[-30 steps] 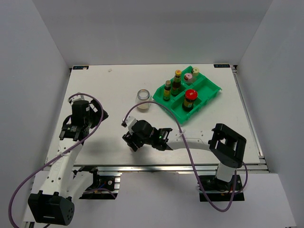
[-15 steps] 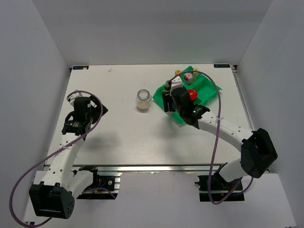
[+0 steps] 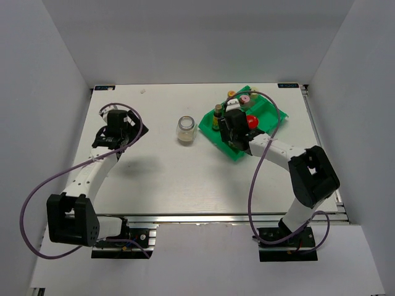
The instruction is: Organize the condiment bottles
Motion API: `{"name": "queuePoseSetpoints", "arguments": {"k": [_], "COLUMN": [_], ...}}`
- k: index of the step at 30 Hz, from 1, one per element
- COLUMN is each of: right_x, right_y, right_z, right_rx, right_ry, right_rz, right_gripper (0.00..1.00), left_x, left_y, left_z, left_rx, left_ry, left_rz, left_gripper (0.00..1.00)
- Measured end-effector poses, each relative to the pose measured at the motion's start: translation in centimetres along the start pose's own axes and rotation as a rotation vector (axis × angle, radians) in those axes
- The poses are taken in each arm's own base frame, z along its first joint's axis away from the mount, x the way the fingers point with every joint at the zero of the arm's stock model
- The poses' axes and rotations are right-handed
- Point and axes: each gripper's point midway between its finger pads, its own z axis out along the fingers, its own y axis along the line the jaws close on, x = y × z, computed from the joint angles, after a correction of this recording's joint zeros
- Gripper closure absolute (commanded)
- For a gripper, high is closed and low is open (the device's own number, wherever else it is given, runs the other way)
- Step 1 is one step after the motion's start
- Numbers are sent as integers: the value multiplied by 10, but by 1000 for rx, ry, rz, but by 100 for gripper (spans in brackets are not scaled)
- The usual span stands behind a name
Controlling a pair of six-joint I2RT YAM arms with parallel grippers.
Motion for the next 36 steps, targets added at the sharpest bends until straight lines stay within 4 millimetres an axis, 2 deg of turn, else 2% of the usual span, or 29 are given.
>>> {"name": "queuePoseSetpoints", "arguments": {"k": [3, 6, 7, 9, 10, 15, 20, 24, 26, 27, 29, 33, 36], "right_x": [14, 14, 14, 14, 14, 15, 8, -19, -36, -44, -58, -80, -92], "right_y": [-1, -1, -1, -1, 0, 0, 0, -1, -2, 0, 3, 25, 56], "right_z": [10, 14, 14, 15, 14, 14, 10, -2, -12, -17, -28, -53, -70], "right_rx": [8, 11, 9, 7, 6, 3, -4, -19, -39, -56, -101, -241, -353], "right_ry": [36, 36, 35, 36, 36, 39, 24, -40, -80, -98, -135, -198, -235], "right_rz": [-18, -14, -9, 6, 10, 26, 42, 67, 83, 87, 91, 39, -29], "right_gripper": [93, 77, 67, 57, 47, 28, 20, 16, 15, 11, 11, 11, 11], "left_x": [0, -1, -2, -3, -3, -3, -6, -11, -14, -14, -14, -13, -13], "left_y": [-7, -10, -11, -13, -13, -15, -19, -24, -26, -26, -27, -28, -27], "left_z": [7, 11, 12, 14, 15, 18, 18, 16, 16, 15, 15, 15, 15], "left_rx": [7, 9, 9, 10, 10, 8, 16, 25, 29, 30, 33, 34, 33], "left_ry": [8, 10, 10, 10, 11, 17, 12, 1, -4, -5, -5, -4, -2], "left_rz": [11, 16, 17, 19, 20, 26, 29, 29, 30, 30, 31, 38, 46], "left_gripper": [2, 2, 2, 2, 2, 2, 2, 2, 2, 2, 2, 2, 2]}}
